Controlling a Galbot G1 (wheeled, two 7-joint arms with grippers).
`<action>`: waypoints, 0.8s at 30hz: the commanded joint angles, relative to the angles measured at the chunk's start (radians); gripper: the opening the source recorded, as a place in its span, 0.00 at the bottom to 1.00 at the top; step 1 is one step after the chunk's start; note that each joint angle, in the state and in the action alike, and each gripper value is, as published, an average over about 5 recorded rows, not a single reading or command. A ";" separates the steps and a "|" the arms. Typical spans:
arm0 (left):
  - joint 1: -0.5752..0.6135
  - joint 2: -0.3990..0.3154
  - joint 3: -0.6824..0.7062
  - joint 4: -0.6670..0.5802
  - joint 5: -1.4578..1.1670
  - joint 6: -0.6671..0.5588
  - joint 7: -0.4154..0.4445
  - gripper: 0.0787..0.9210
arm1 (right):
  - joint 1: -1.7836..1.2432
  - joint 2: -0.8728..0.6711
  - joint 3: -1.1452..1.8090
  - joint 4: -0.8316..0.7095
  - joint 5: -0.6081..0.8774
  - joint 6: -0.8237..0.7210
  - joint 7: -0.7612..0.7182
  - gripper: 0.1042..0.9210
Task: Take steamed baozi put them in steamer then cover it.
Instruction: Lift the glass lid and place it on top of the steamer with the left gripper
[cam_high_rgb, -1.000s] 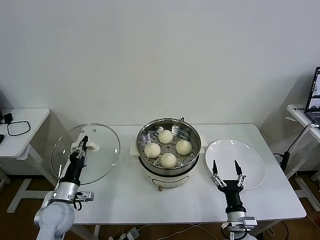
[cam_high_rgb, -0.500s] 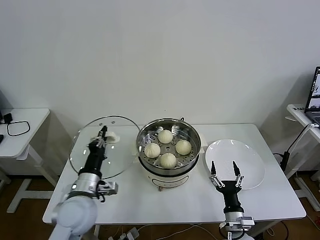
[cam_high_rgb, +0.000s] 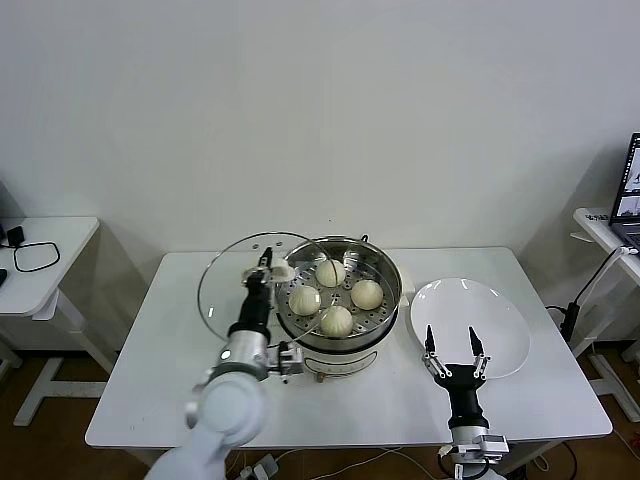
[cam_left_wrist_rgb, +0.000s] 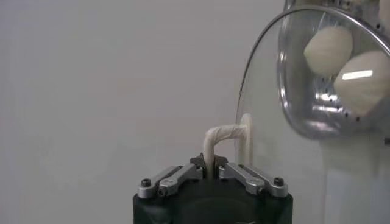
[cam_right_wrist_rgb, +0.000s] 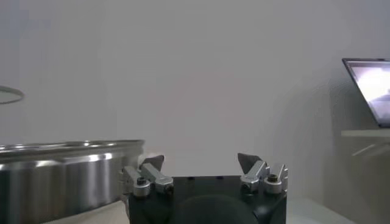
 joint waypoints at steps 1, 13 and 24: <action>-0.189 -0.165 0.172 0.198 0.119 0.109 0.049 0.13 | 0.007 0.001 0.009 -0.021 -0.001 -0.001 0.001 0.88; -0.217 -0.291 0.192 0.309 0.155 0.106 0.028 0.13 | 0.023 -0.003 0.017 -0.043 0.002 0.000 0.000 0.88; -0.215 -0.348 0.191 0.362 0.154 0.103 -0.003 0.13 | 0.028 0.002 0.014 -0.048 -0.003 -0.004 0.000 0.88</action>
